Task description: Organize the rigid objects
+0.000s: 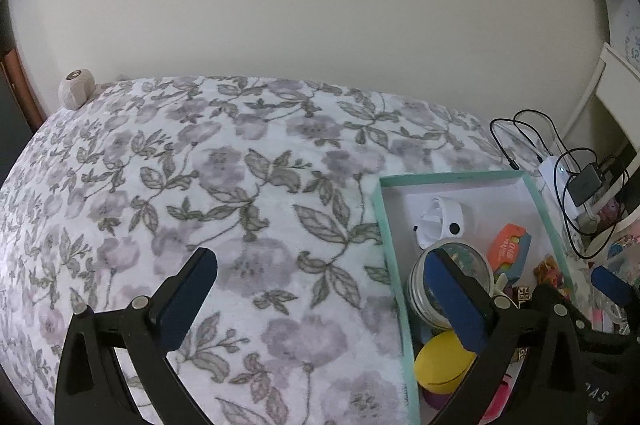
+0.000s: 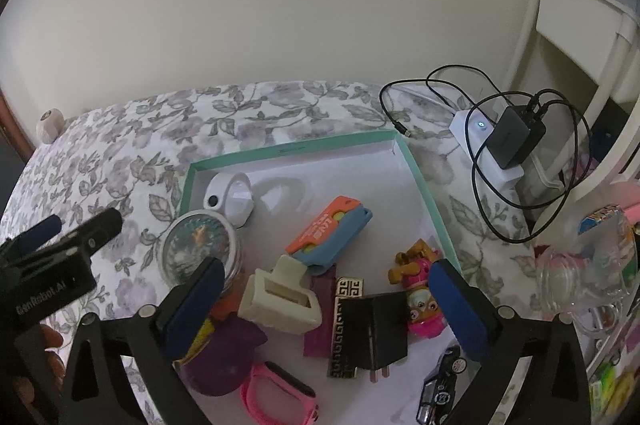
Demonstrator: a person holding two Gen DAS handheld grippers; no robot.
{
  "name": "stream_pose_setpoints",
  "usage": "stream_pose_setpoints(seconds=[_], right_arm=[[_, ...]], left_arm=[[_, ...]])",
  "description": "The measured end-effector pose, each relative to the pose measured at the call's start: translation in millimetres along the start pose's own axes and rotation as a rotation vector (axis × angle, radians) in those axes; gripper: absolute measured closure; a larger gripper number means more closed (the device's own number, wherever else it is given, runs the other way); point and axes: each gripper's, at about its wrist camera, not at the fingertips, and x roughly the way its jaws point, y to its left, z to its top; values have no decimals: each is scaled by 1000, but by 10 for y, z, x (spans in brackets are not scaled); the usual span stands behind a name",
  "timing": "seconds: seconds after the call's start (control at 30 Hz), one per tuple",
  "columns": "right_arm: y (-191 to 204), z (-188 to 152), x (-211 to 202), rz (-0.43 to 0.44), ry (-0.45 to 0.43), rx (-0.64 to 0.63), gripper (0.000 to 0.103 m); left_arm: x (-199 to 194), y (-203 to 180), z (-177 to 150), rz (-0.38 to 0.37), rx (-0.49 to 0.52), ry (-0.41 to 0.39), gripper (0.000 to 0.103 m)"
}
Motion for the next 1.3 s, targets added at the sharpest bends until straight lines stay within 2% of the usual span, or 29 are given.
stream_pose_setpoints(seconds=[0.33, 0.7, 0.83, 1.1, 1.3], right_arm=[[236, -194, -470, 5, -31, -31, 0], [429, -637, -1014, 44, -60, 12, 0], [516, -818, -1155, 50, -62, 12, 0], [626, -1190, -1238, 57, -25, 23, 0], [624, -1395, -1251, 57, -2, 39, 0]], left_arm=[[-485, 274, -74, 16, -14, 3, 0], [-1019, 643, -635, 98, -13, -12, 0], [-1139, 744, -865, 104, -18, 0, 0], [-1315, 917, -1201, 88, -35, 26, 0], [-1373, 904, -1333, 106, 15, 33, 0]])
